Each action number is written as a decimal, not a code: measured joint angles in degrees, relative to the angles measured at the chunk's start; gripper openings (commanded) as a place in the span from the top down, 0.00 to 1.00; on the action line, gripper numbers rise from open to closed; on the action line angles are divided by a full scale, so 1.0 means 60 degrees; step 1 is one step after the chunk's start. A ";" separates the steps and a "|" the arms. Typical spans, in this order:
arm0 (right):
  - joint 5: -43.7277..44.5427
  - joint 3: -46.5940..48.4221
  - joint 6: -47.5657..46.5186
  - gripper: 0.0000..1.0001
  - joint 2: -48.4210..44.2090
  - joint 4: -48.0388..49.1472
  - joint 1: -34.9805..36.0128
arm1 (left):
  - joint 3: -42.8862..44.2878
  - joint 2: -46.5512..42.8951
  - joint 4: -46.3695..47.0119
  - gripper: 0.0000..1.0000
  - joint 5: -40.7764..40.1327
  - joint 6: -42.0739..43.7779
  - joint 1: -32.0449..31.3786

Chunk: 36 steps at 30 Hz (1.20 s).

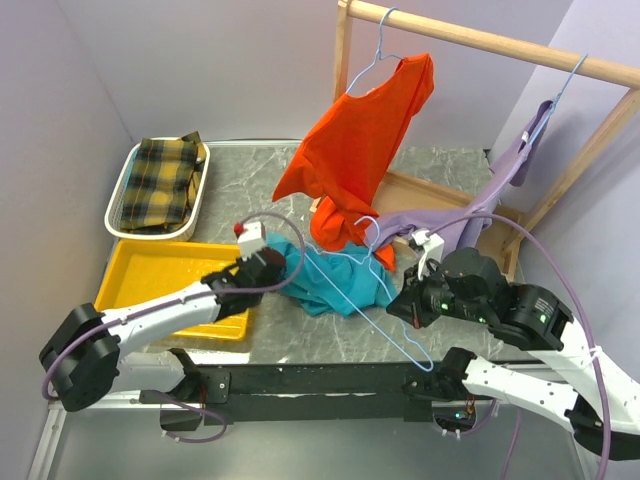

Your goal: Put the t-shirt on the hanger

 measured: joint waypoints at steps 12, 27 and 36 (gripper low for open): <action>-0.0962 -0.1042 -0.0098 1.00 -0.0459 0.0393 0.0109 | 0.2342 0.0543 -0.0922 0.99 0.2441 0.1359 0.1530; -0.0962 -0.1588 -0.0178 1.00 0.0219 0.1953 0.0353 | 0.2900 0.0255 -0.2120 0.99 0.3519 0.2069 0.1566; -0.0597 -0.1661 -0.0310 1.00 0.0543 0.2473 0.0670 | 0.3483 -0.0601 -0.2758 0.99 0.3614 0.2346 0.1566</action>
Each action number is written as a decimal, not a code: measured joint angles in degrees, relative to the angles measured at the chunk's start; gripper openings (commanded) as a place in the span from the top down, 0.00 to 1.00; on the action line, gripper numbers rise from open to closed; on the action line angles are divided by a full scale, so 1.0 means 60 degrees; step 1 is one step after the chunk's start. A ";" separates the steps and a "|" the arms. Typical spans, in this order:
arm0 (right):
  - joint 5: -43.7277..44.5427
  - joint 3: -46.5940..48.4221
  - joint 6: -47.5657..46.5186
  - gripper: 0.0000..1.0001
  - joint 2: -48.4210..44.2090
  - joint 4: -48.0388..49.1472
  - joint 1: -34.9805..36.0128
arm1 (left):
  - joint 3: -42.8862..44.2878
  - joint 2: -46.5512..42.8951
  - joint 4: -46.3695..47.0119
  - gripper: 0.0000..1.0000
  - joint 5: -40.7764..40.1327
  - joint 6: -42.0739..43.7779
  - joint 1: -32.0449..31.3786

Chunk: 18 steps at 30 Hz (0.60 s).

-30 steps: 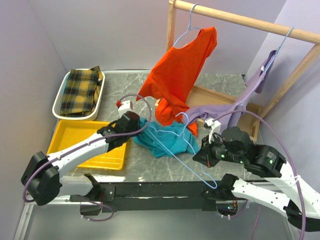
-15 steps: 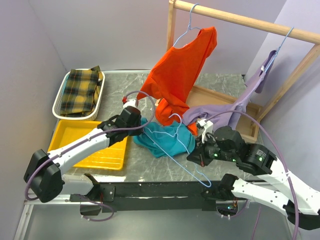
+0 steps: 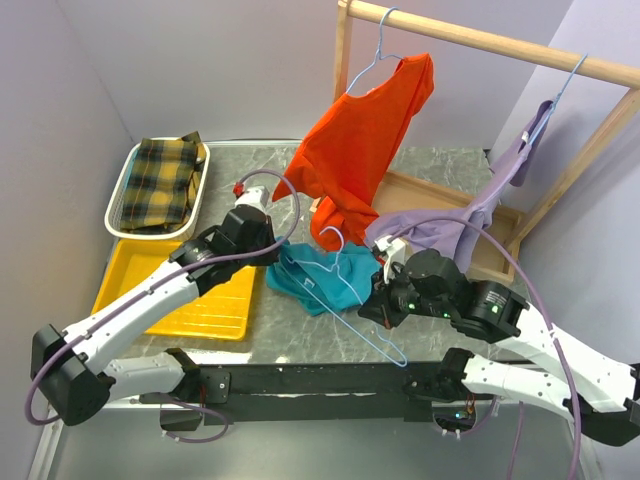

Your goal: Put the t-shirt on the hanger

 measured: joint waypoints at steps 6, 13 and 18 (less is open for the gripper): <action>-0.0244 -0.0193 -0.0430 1.00 -0.0291 0.0947 0.0025 | 0.0331 -0.0474 -0.0364 0.99 0.0750 0.0641 -0.0084; -0.0685 -0.0168 -0.1144 1.00 0.0248 0.2109 0.0058 | 0.1293 -0.1752 -0.0634 0.99 0.1228 0.1716 -0.0670; -0.1082 -0.0168 -0.1508 1.00 0.0648 0.2969 0.0058 | 0.1588 -0.2295 -0.0627 0.99 0.1523 0.2116 -0.1147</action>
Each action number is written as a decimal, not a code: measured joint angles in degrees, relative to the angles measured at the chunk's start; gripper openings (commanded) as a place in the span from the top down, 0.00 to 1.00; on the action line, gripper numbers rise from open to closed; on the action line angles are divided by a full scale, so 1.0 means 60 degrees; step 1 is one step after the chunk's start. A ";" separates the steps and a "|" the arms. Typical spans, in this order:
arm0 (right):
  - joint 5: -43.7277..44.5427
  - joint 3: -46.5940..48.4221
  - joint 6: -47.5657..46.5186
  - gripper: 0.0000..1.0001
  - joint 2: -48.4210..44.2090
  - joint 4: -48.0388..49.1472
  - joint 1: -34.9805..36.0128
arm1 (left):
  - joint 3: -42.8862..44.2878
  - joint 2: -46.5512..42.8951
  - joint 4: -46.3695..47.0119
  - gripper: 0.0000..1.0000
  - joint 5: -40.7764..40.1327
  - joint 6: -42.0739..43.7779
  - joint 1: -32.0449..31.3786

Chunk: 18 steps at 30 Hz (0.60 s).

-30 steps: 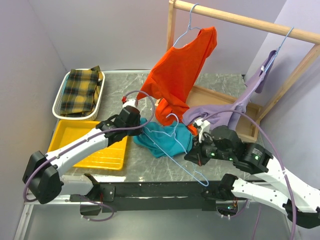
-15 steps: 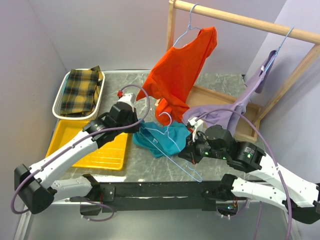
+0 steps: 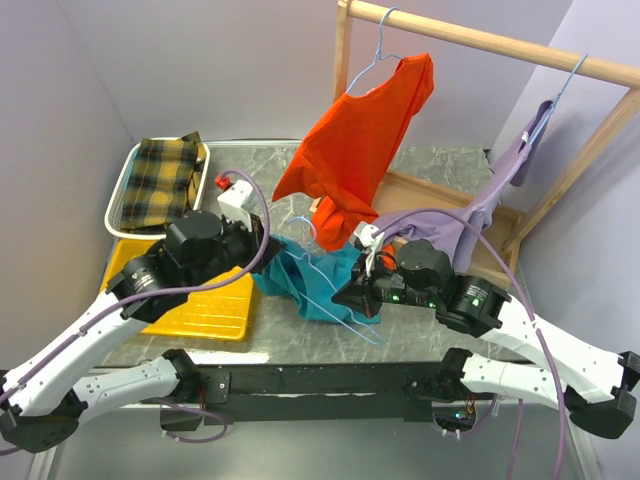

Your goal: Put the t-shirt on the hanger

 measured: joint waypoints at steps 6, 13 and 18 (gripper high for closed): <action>-0.0554 -0.0863 0.0047 1.00 0.0208 0.1996 0.0004 | -0.0237 -0.0335 -0.0069 0.94 0.0069 0.0029 -0.0339; -0.0918 -0.2747 0.0739 1.00 0.1038 0.5096 0.0022 | -0.1435 -0.0831 -0.0350 0.54 -0.0707 -0.0433 -0.0382; -0.0958 -0.3060 0.1162 1.00 0.1891 0.6488 0.0113 | -0.2233 -0.1290 -0.0528 0.46 -0.1348 -0.0849 -0.0393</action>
